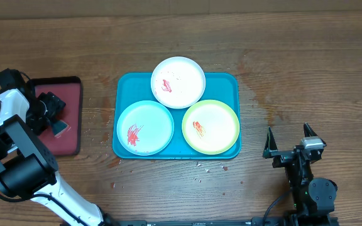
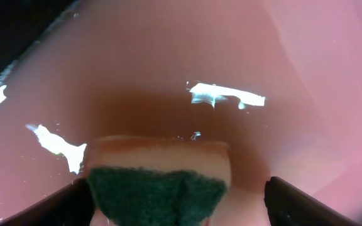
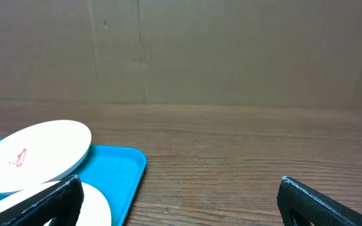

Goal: Clean dirty plates on tray and stack at the side
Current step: 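Dip and rub the sponge in the basin water with the left gripper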

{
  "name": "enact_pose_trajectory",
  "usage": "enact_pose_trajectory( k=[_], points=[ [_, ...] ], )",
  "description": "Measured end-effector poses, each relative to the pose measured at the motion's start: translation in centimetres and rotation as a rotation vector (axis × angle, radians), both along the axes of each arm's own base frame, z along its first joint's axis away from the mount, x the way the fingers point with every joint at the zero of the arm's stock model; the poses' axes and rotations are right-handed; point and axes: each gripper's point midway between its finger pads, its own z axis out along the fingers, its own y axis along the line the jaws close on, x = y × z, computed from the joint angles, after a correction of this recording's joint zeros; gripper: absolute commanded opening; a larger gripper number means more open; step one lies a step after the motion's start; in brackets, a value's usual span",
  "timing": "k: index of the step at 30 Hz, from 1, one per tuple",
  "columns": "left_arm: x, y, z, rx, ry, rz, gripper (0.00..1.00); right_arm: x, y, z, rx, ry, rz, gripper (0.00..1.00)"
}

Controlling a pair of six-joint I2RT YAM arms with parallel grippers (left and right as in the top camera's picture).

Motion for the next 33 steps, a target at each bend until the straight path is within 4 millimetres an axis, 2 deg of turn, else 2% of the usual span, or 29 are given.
enact_pose_trajectory(
  k=[1, 4, 7, 8, 10, 11, 18, 20, 22, 25, 27, 28, 31, 32, 33],
  points=[
    [-0.1, 0.1, 0.0, 0.007, 0.004, -0.004, 0.40, 0.0, 0.0, 0.0, 0.000, 0.000, 0.000, 1.00],
    [-0.3, 0.3, 0.0, 0.018, 0.017, -0.008, 0.07, 0.0, 0.0, 0.0, 0.000, 0.000, 0.001, 1.00],
    [-0.8, 0.0, -0.1, 0.010, 0.039, -0.012, 0.04, 0.0, 0.0, 0.0, 0.000, 0.000, 0.001, 1.00],
    [-1.2, -0.1, -0.2, 0.003, 0.055, -0.013, 0.12, 0.0, 0.0, 0.0, 0.000, 0.000, 0.000, 1.00],
    [-1.8, -0.5, -0.3, -0.011, 0.080, -0.013, 0.81, 0.0, 0.0, 0.0, 0.000, 0.001, 0.000, 1.00],
    [-2.3, -0.8, -0.4, -0.022, 0.101, -0.012, 1.00, 0.0, 0.0, 0.0, 0.000, 0.000, 0.000, 1.00],
    [-5.6, -3.0, -0.4, -0.115, 0.236, -0.010, 1.00, 0.0, 0.0, 0.0, 0.000, 0.000, 0.000, 1.00],
    [-6.3, -3.6, -0.3, -0.141, 0.262, -0.010, 0.93, 0.0, 0.0, 0.0, 0.000, 0.000, 0.000, 1.00],
    [-6.6, -3.8, -0.3, -0.150, 0.272, -0.010, 0.77, 0.0, 0.0, 0.0, 0.000, 0.000, 0.001, 1.00],
    [-6.3, -3.7, -0.3, -0.151, 0.262, -0.003, 0.32, 0.0, 0.0, 0.0, 0.000, 0.001, 0.000, 1.00],
    [-6.0, -3.6, -0.3, -0.144, 0.249, -0.003, 0.08, 0.0, 0.0, 0.0, 0.000, 0.000, 0.000, 1.00],
    [-5.8, -3.4, -0.4, -0.138, 0.241, -0.003, 0.04, 0.0, 0.0, 0.0, 0.000, 0.000, 0.000, 1.00],
    [-5.3, -3.1, -0.4, -0.125, 0.220, -0.001, 0.05, 0.0, 0.0, 0.0, 0.000, 0.000, 0.000, 1.00],
    [-5.2, -3.1, -0.4, -0.123, 0.217, -0.001, 0.19, 0.0, 0.0, 0.0, 0.000, 0.000, 0.000, 1.00],
    [-5.2, -3.0, -0.4, -0.121, 0.214, -0.004, 0.40, 0.0, 0.0, 0.0, 0.000, 0.000, 0.000, 1.00]
  ],
)
